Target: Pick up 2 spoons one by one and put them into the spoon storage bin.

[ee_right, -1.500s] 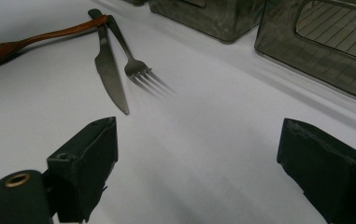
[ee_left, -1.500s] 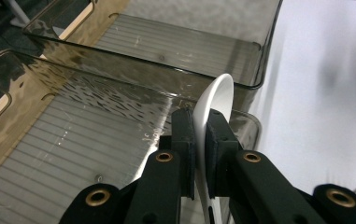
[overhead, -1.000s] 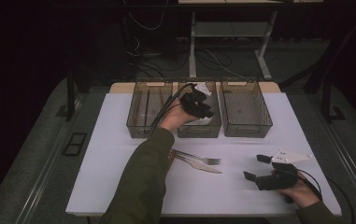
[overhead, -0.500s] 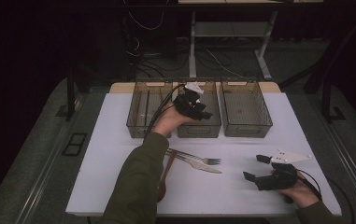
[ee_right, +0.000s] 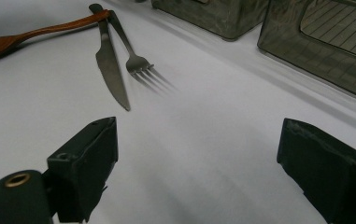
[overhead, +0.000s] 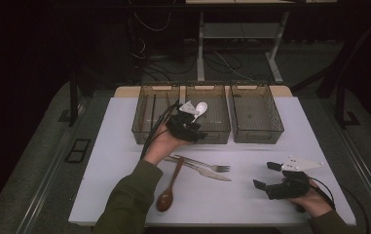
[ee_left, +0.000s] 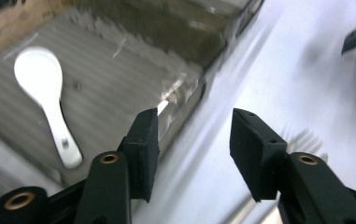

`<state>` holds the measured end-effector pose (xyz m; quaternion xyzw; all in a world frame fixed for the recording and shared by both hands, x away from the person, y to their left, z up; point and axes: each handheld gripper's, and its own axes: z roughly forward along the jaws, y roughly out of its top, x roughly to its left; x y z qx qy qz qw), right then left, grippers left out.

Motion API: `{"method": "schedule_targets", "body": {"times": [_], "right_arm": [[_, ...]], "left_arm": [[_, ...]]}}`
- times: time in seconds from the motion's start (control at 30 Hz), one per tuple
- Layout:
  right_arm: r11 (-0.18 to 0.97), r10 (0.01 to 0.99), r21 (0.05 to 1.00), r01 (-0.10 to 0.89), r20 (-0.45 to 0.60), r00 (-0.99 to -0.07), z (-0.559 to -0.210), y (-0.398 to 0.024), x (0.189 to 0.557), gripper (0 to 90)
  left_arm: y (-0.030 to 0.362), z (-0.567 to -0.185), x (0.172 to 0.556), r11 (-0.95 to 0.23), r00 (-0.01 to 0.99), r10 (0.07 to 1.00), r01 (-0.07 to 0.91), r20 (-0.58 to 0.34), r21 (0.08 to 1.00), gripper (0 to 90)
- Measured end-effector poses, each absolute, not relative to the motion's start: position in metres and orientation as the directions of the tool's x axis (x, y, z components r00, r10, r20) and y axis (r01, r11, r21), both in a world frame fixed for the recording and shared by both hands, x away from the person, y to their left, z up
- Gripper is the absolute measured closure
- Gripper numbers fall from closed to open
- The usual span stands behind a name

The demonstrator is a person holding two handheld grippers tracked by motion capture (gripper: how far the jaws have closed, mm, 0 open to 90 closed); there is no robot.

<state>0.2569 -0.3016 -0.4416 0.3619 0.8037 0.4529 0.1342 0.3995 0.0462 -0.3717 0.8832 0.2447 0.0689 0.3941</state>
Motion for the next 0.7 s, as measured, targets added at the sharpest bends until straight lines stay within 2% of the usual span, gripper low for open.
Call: {"method": "schedule_targets", "body": {"times": [0.23,0.5,0.7], "right_arm": [[0.332,0.703,0.823,0.461,0.110,-0.702,-0.442,-0.301,0.257,12.3],[0.335,0.704,0.822,0.461,0.106,-0.702,-0.442,-0.300,0.257,12.3],[0.338,0.703,0.822,0.459,0.103,-0.703,-0.442,-0.301,0.257,12.3]], "left_arm": [[0.069,-0.387,0.373,-0.568,0.852,0.519,0.402,-0.067,0.718,65.9],[0.092,-0.404,0.358,-0.554,0.826,0.560,0.432,-0.065,0.712,86.9],[0.101,-0.415,0.357,-0.557,0.811,0.581,0.454,-0.064,0.695,88.6]]}}
